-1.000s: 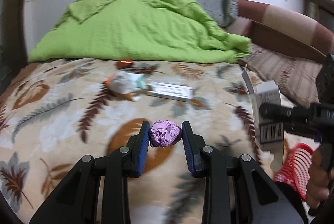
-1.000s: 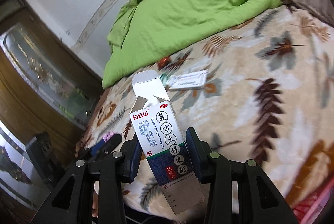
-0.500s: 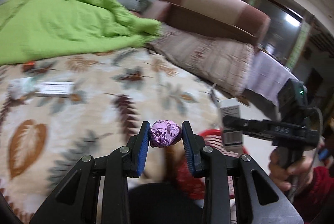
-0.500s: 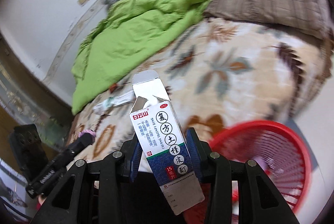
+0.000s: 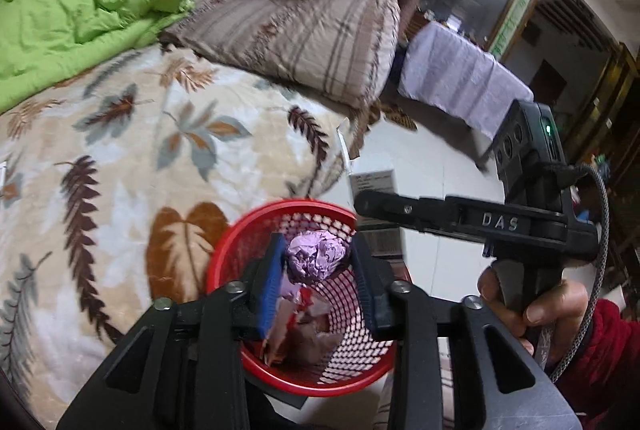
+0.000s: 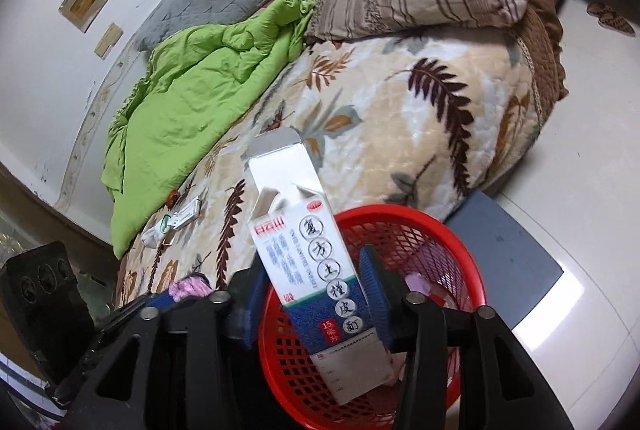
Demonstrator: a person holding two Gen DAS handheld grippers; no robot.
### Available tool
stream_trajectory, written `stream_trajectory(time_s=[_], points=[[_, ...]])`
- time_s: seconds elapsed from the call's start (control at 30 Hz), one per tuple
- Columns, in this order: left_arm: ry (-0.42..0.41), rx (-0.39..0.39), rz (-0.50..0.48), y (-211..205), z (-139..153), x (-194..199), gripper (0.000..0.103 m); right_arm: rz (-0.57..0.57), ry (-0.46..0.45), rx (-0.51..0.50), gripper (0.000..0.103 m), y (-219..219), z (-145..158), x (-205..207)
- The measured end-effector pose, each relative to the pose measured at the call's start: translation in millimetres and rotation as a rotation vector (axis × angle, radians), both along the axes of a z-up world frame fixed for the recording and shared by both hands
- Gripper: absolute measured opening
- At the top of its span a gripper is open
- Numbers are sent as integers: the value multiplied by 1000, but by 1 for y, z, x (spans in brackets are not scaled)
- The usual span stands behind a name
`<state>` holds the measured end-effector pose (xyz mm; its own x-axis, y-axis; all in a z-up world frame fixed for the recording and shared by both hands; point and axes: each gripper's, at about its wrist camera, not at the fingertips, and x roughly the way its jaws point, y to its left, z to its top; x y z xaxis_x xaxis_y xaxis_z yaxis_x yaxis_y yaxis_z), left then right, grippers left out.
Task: Collect trash
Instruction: 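Carry the purple ball and medicine box over the red wastebasket and release both, then move both open tools back to the trash on the bed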
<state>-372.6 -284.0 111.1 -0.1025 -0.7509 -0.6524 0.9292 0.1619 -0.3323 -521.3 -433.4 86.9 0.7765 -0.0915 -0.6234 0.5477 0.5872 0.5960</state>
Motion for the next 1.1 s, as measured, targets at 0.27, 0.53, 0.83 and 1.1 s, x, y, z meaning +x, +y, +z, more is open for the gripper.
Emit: stream_trajectory(time_s=[0.27,0.53,0.83,1.1], points=[[19,-13,53,15,6,12,61,-4,-30,-38,70,2,13,1],[-43,-24,157,51,15,38,64,113,-37,-91,70,31,22,44],[-35,-34,356,114,19,99,64,278,-23,-127,70,74,25,115],[-22,-52,558,173,24,163,66,403,-19,-136,70,110,26,178]])
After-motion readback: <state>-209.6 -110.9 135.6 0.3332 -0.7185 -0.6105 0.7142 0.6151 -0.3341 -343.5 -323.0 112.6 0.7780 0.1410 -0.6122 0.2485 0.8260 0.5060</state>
